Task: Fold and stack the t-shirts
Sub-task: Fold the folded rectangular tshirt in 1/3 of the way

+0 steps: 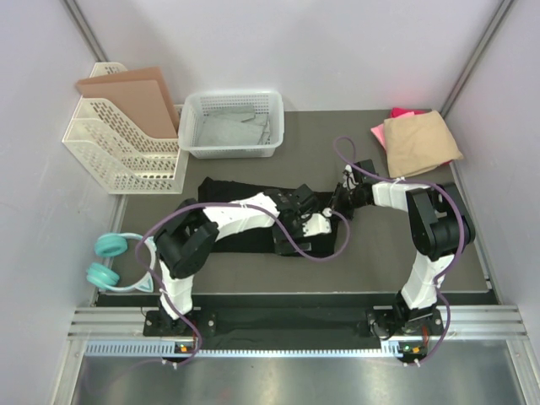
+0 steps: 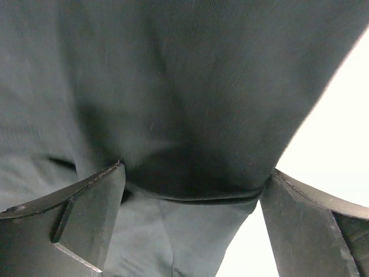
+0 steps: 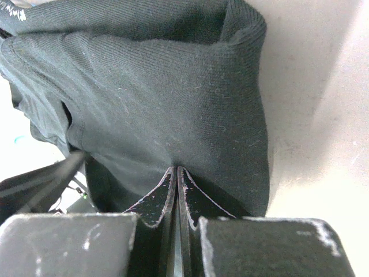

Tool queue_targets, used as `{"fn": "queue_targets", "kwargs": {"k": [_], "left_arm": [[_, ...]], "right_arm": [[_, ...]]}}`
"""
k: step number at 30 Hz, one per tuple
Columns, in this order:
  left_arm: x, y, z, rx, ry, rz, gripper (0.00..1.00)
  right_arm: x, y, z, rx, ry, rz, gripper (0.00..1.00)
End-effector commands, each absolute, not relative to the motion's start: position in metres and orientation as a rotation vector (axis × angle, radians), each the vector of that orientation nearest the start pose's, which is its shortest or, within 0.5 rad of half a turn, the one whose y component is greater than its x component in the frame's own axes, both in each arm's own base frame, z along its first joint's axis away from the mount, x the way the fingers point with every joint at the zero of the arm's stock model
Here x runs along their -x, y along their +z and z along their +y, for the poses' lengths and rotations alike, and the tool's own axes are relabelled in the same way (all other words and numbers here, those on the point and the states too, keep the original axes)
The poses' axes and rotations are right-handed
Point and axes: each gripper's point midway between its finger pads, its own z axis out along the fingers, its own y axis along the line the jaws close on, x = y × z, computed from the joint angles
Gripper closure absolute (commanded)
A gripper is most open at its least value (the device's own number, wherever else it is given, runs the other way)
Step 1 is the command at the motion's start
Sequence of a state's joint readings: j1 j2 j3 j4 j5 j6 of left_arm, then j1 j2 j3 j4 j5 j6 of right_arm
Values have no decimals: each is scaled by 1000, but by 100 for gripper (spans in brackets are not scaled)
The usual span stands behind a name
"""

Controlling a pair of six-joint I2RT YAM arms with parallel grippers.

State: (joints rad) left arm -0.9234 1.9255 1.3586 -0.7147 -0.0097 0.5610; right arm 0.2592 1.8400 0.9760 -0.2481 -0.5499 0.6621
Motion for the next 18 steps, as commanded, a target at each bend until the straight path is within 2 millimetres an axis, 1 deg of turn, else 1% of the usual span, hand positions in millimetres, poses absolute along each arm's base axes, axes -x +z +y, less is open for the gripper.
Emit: {"fn": "queue_targets", "kwargs": {"k": [1, 2, 3, 8, 11, 15, 16, 18], "left_arm": [[-269, 56, -265, -1861, 24, 2080, 1], [-273, 62, -258, -1840, 36, 2078, 1], [-275, 62, -251, -1835, 47, 2090, 1], [-292, 76, -223, -1755, 80, 2129, 1], [-298, 85, -212, -1726, 100, 2132, 1], [-303, 93, -203, -1705, 126, 2130, 1], [-303, 96, -205, -1696, 109, 2127, 1], [-304, 108, -214, -1677, 56, 2112, 1]], "right_arm": [[-297, -25, 164, -436, 719, 2919, 100], [-298, -25, 163, -440, 720, 2917, 100], [-297, -26, 162, -444, 719, 2921, 100], [-297, -27, 161, -446, 723, 2920, 100], [-297, -29, 159, -454, 723, 2922, 100], [-297, -29, 158, -455, 725, 2919, 100], [-297, -29, 158, -458, 724, 2920, 100], [-296, -31, 157, -460, 721, 2923, 100]]}}
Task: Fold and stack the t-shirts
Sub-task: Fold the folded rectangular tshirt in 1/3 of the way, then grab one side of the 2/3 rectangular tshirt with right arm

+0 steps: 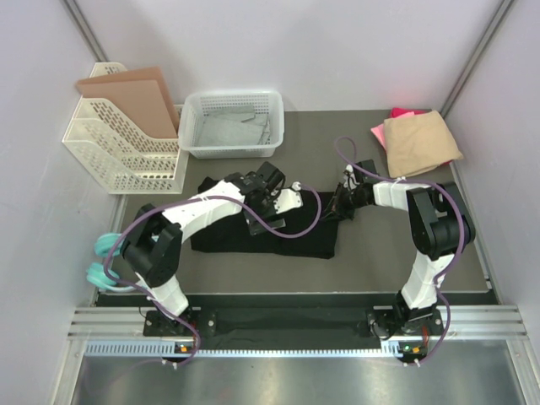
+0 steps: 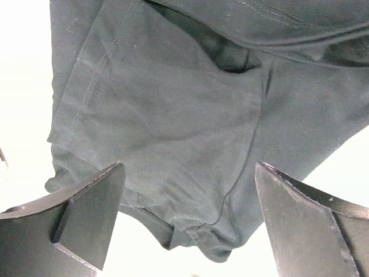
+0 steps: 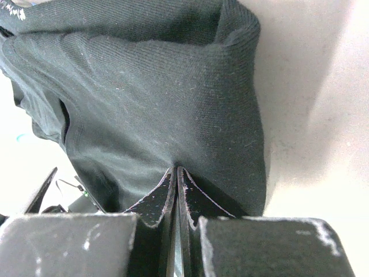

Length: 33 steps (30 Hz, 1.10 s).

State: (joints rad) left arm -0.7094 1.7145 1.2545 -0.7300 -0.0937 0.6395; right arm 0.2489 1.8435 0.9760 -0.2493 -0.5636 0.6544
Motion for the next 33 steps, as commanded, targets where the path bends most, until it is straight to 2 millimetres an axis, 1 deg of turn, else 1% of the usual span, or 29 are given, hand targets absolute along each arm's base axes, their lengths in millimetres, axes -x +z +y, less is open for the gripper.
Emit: {"fn": "queue_targets", "kwargs": {"k": [1, 2, 4, 5, 6, 7, 8, 10, 11, 12, 13, 14, 15, 16, 17, 18, 19, 20, 21, 22, 23, 25, 26, 27, 28, 29, 30, 31, 33], "left_arm": [[-299, 110, -218, -1669, 21, 2134, 1], [-298, 121, -232, -1660, -31, 2109, 1], [-287, 126, -249, -1664, -105, 2101, 1], [-279, 128, -264, -1698, -128, 2062, 1], [-274, 128, -270, -1711, -135, 2046, 1], [-265, 125, -283, -1744, -145, 2020, 1], [-261, 122, -288, -1760, -147, 2015, 1], [-254, 117, -297, -1768, -174, 2034, 1], [-255, 121, -300, -1750, -191, 2038, 1], [-256, 123, -301, -1735, -196, 2038, 1], [-260, 130, -299, -1707, -191, 2032, 1], [-266, 136, -299, -1670, -184, 2017, 1], [-270, 141, -296, -1642, -190, 2016, 1], [-279, 152, -285, -1579, -193, 2026, 1], [-283, 155, -278, -1549, -191, 2040, 1], [-287, 157, -270, -1524, -187, 2057, 1], [-297, 164, -254, -1464, -171, 2075, 1], [-298, 160, -243, -1446, -163, 2101, 1], [-303, 162, -235, -1413, -152, 2102, 1], [-310, 168, -218, -1364, -125, 2103, 1], [-309, 160, -207, -1358, -105, 2126, 1], [-317, 160, -188, -1314, -44, 2126, 1], [-315, 152, -181, -1313, -32, 2148, 1], [-315, 149, -176, -1303, -27, 2161, 1], [-316, 145, -168, -1279, -21, 2186, 1], [-317, 144, -164, -1269, -18, 2193, 1], [-317, 143, -162, -1262, -20, 2201, 1], [-317, 141, -159, -1249, -19, 2210, 1], [-317, 141, -157, -1235, -17, 2209, 1]], "right_arm": [[-296, -30, 158, -457, 722, 2922, 100], [-295, -33, 156, -465, 719, 2928, 100], [-295, -34, 156, -468, 720, 2930, 100], [-295, -35, 157, -466, 722, 2931, 100], [-295, -34, 158, -464, 727, 2931, 100], [-297, -33, 158, -466, 736, 2926, 100], [-298, -32, 161, -459, 757, 2923, 100], [-301, -24, 166, -419, 795, 2917, 89], [-308, -10, 171, -387, 836, 2885, 82], [-308, -2, 172, -374, 839, 2883, 65], [-311, 7, 172, -355, 840, 2867, 58], [-324, 31, 174, -321, 853, 2805, 51], [-322, 42, 172, -304, 844, 2812, 41], [-327, 54, 166, -304, 837, 2786, 39], [-338, 80, 164, -279, 840, 2720, 37], [-336, 88, 156, -283, 824, 2722, 34], [-337, 97, 151, -291, 821, 2702, 32], [-341, 110, 139, -315, 807, 2661, 31], [-338, 111, 132, -327, 790, 2664, 29], [-337, 111, 126, -349, 776, 2660, 28], [-331, 103, 118, -386, 753, 2673, 28], [-327, 92, 116, -420, 754, 2680, 28], [-316, 76, 116, -450, 762, 2719, 29], [-317, 70, 118, -467, 774, 2709, 29], [-314, 60, 118, -487, 777, 2723, 30], [-303, 46, 118, -512, 777, 2755, 30], [-304, 40, 119, -518, 791, 2747, 31], [-297, 29, 121, -534, 797, 2778, 32], [-296, 23, 124, -535, 827, 2779, 33]]}}
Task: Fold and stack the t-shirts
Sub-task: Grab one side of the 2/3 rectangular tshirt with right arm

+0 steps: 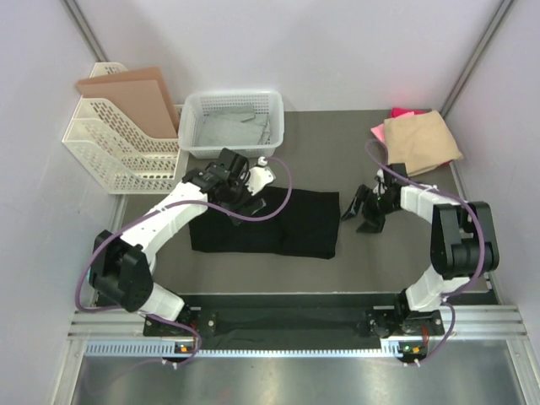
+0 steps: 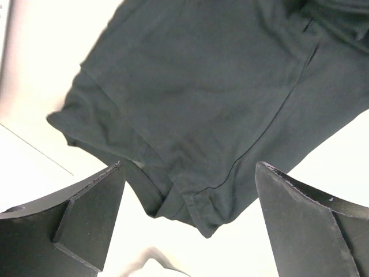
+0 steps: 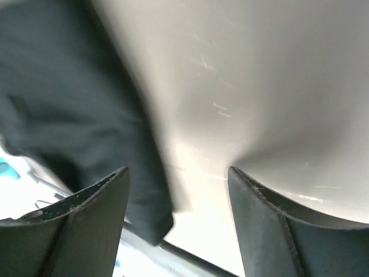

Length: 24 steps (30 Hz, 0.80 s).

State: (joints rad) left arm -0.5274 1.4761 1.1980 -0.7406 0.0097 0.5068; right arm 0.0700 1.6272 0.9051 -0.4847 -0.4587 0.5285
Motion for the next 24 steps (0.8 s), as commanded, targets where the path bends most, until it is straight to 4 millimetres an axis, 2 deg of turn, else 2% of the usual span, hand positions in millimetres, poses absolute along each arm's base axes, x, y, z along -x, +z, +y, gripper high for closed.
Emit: {"fn": "queue_targets", "kwargs": {"k": [1, 6, 13, 16, 19, 20, 22, 23, 24], "left_arm": [[-316, 140, -155, -1228, -16, 2213, 1], [-318, 136, -154, -1219, -13, 2218, 1], [-327, 138, -160, -1198, -19, 2217, 1], [-327, 143, -152, -1185, 31, 2208, 1], [-326, 147, -146, -1175, 52, 2198, 1], [-326, 149, -144, -1173, 57, 2192, 1], [-326, 146, -139, -1169, 77, 2200, 1], [-327, 145, -137, -1167, 80, 2201, 1], [-325, 141, -135, -1169, 86, 2210, 1]], "right_arm": [[-292, 19, 125, -543, 833, 2791, 33], [-287, 12, 143, -523, 892, 2809, 33], [-272, -16, 189, -481, 992, 2879, 39], [-261, -24, 198, -491, 991, 2904, 49], [-253, -30, 198, -503, 973, 2923, 62], [-252, -30, 198, -515, 967, 2921, 74], [-248, -27, 194, -526, 936, 2916, 87], [-248, -25, 192, -522, 925, 2914, 100], [-249, -20, 189, -515, 908, 2901, 100]]}}
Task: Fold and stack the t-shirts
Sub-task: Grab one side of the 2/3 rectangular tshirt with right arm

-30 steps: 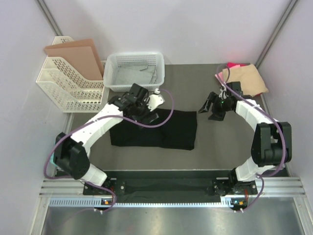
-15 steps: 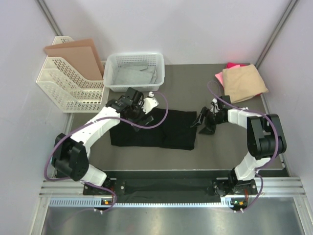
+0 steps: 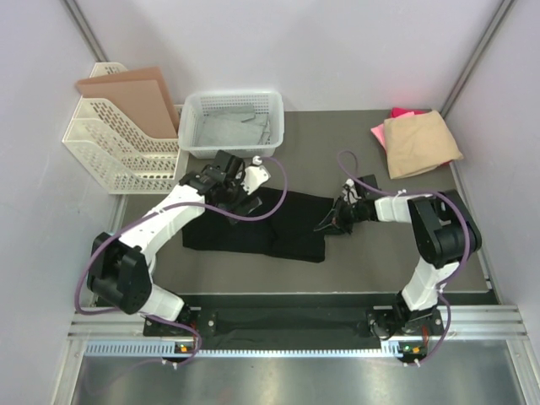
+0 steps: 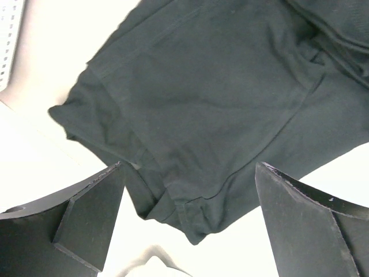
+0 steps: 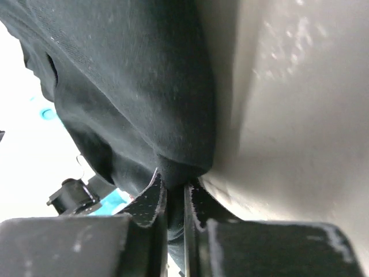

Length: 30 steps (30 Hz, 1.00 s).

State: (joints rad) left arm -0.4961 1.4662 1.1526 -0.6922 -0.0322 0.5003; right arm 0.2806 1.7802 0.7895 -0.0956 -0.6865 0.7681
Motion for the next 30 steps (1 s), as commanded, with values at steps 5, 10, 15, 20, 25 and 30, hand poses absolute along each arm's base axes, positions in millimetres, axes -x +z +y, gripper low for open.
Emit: {"fn": "queue_targets", "kwargs": {"k": [5, 10, 15, 20, 25, 30], "left_arm": [[-329, 125, -127, -1169, 123, 2239, 1], [-332, 111, -124, -1187, 142, 2270, 1], [-333, 105, -130, -1202, 106, 2287, 1], [-332, 108, -139, -1198, 48, 2309, 1], [-324, 126, -140, -1190, 16, 2288, 1], [-313, 144, -133, -1171, 22, 2239, 1]], "right_arm": [[-256, 0, 158, -569, 779, 2863, 100], [-267, 35, 118, -642, 659, 2786, 100], [-274, 58, 78, -728, 583, 2702, 100], [-272, 56, 38, -799, 430, 2707, 100], [-282, 68, 2, -836, 226, 2682, 100], [-314, 114, 20, -756, 258, 2603, 100]]}}
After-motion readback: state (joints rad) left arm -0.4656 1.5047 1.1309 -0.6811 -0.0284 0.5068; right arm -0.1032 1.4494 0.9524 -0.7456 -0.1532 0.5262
